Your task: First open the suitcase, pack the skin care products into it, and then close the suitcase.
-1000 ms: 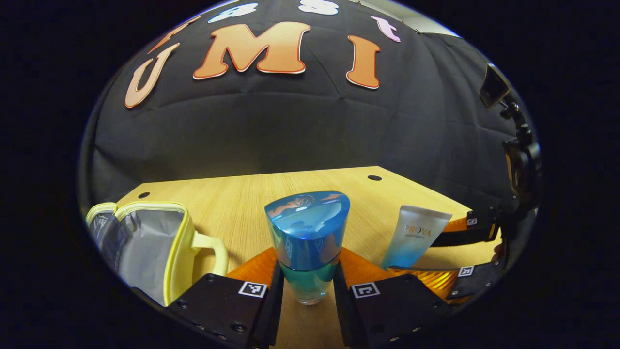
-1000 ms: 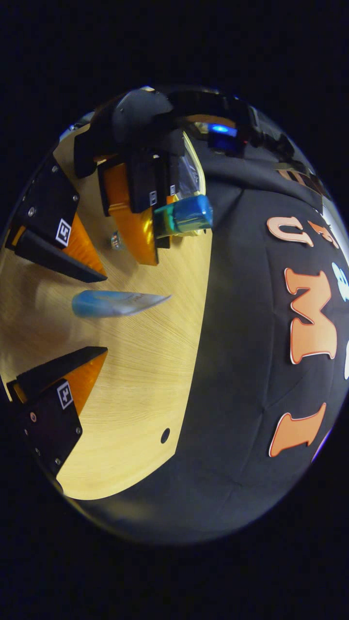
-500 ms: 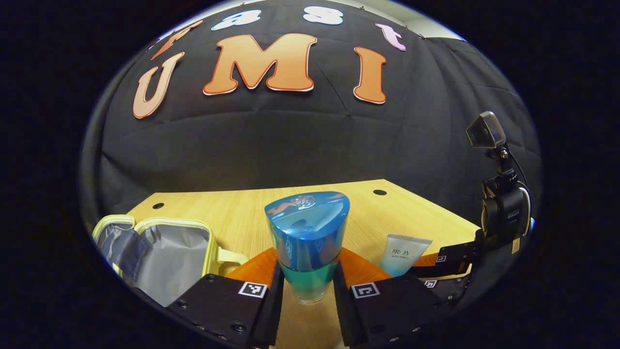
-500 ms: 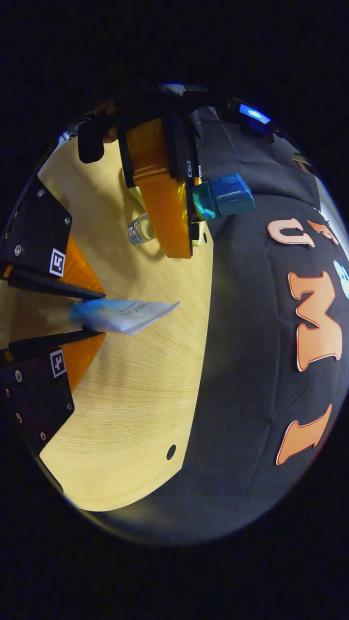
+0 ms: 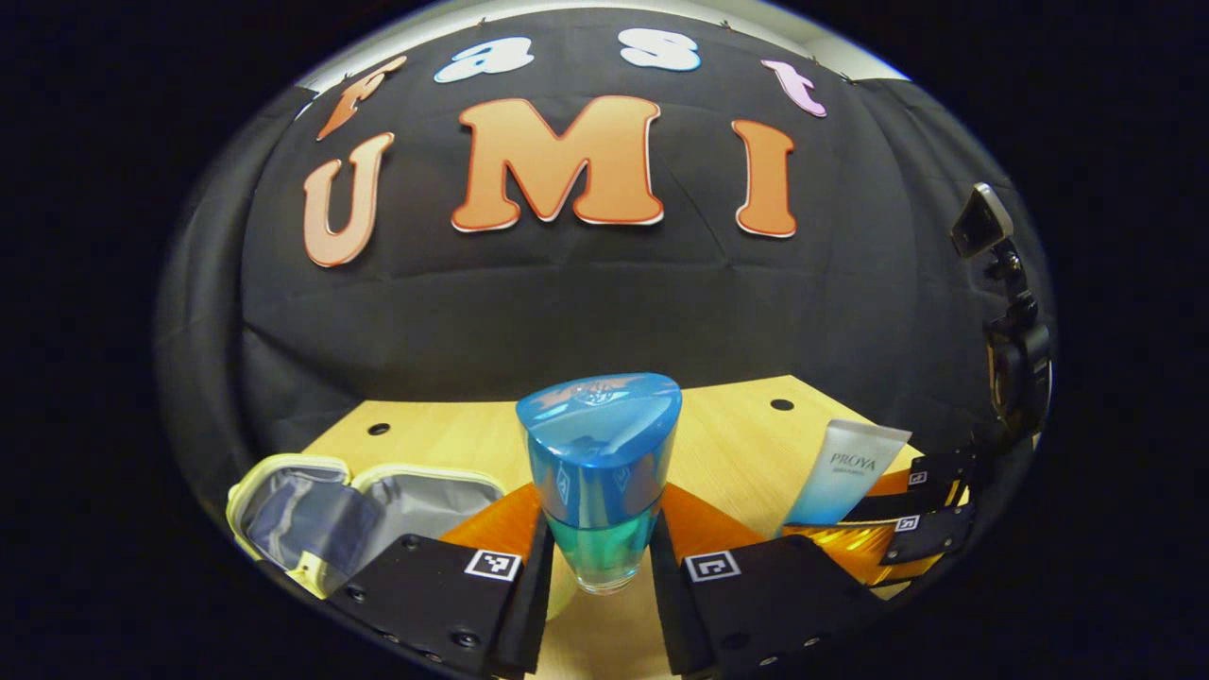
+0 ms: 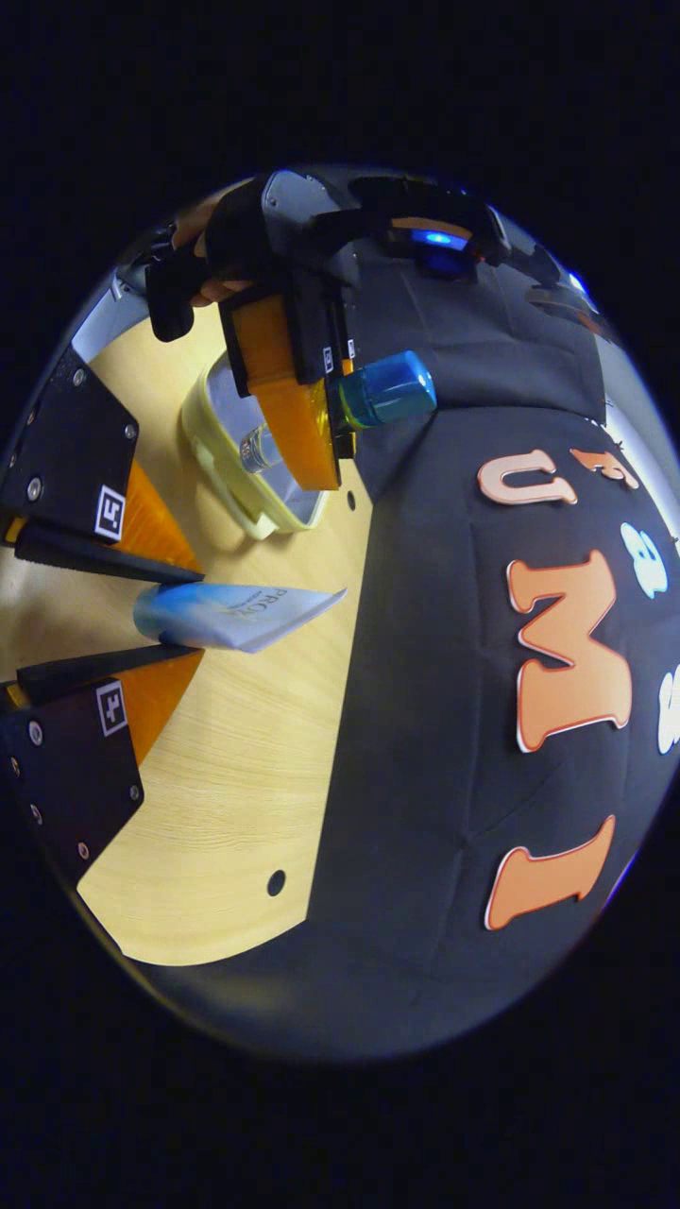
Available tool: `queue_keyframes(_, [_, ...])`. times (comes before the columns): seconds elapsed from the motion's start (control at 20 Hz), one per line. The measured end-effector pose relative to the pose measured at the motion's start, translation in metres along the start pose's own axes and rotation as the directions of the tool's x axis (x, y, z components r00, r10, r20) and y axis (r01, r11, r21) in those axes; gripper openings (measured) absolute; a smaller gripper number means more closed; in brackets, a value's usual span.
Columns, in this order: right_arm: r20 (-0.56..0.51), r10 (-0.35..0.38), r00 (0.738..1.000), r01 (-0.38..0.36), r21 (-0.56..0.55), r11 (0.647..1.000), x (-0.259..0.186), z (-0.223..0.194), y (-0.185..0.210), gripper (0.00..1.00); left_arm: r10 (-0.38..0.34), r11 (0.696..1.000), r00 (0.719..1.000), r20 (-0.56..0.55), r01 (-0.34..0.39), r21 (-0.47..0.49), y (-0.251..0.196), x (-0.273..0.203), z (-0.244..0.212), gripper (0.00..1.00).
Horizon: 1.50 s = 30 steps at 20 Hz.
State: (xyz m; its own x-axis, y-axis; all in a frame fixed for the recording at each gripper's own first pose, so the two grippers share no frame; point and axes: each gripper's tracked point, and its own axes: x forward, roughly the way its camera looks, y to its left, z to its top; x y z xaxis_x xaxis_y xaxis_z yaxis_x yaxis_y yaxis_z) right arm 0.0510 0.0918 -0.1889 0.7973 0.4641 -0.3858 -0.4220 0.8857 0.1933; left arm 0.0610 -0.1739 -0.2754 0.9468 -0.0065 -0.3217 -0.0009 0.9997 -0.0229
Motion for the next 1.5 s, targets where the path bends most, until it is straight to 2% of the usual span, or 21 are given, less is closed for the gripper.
queue_keyframes(0.1, [0.018,0.032,0.999,-0.032,-0.031,0.999,-0.012,0.021,0.011,0.4,0.042,0.999,0.999,-0.003,-0.042,-0.014,0.021,-0.015,0.012,0.48])
queue_keyframes(0.15, [0.023,0.045,0.999,-0.044,-0.051,0.998,-0.017,0.029,0.015,0.36,0.068,0.997,0.998,-0.01,-0.069,-0.022,0.033,-0.023,0.017,0.48])
queue_keyframes(0.2, [0.031,0.067,0.997,-0.064,-0.073,0.995,-0.022,0.035,0.021,0.4,0.095,0.995,0.995,-0.016,-0.095,-0.031,0.047,-0.03,0.02,0.48])
queue_keyframes(0.45, [0.066,0.146,0.987,-0.133,-0.165,0.977,-0.037,0.062,0.054,0.4,0.223,0.973,0.974,-0.038,-0.225,-0.059,0.115,-0.058,0.021,0.48])
queue_keyframes(0.55, [0.063,0.148,0.987,-0.134,-0.187,0.973,-0.035,0.064,0.068,0.4,0.234,0.968,0.971,-0.055,-0.238,-0.085,0.137,-0.063,0.014,0.48])
queue_keyframes(0.65, [0.062,0.135,0.989,-0.123,-0.174,0.977,-0.029,0.068,0.082,0.4,0.226,0.971,0.972,-0.07,-0.23,-0.061,0.157,-0.063,0.007,0.48])
queue_keyframes(0.75, [0.066,0.1,0.993,-0.09,-0.137,0.986,-0.02,0.072,0.096,0.4,0.194,0.98,0.978,-0.08,-0.197,-0.036,0.175,-0.061,0.001,0.48])
queue_keyframes(0.9, [0.062,0.003,0.998,0.001,-0.072,0.997,-0.006,0.078,0.114,0.4,0.097,0.994,0.985,-0.141,-0.104,-0.038,0.191,-0.048,-0.02,0.48])
queue_keyframes(1.1, [0.044,-0.085,0.995,0.085,-0.003,0.996,0.012,0.075,0.146,0.4,-0.003,0.999,0.975,-0.221,-0.005,-0.036,0.214,-0.028,-0.056,0.49])
queue_keyframes(1.35, [0.013,-0.178,0.984,0.177,0.068,0.982,0.023,0.067,0.174,0.4,-0.098,0.995,0.943,-0.317,0.09,-0.04,0.227,-0.01,-0.094,0.48])
queue_keyframes(1.45, [-0.005,-0.189,0.982,0.189,0.075,0.979,0.025,0.065,0.181,0.4,-0.119,0.993,0.926,-0.357,0.11,-0.046,0.224,-0.005,-0.107,0.49])
queue_keyframes(1.5, [-0.019,-0.188,0.982,0.189,0.079,0.979,0.027,0.062,0.184,0.35,-0.132,0.991,0.918,-0.375,0.121,-0.054,0.221,-0.003,-0.113,0.49])
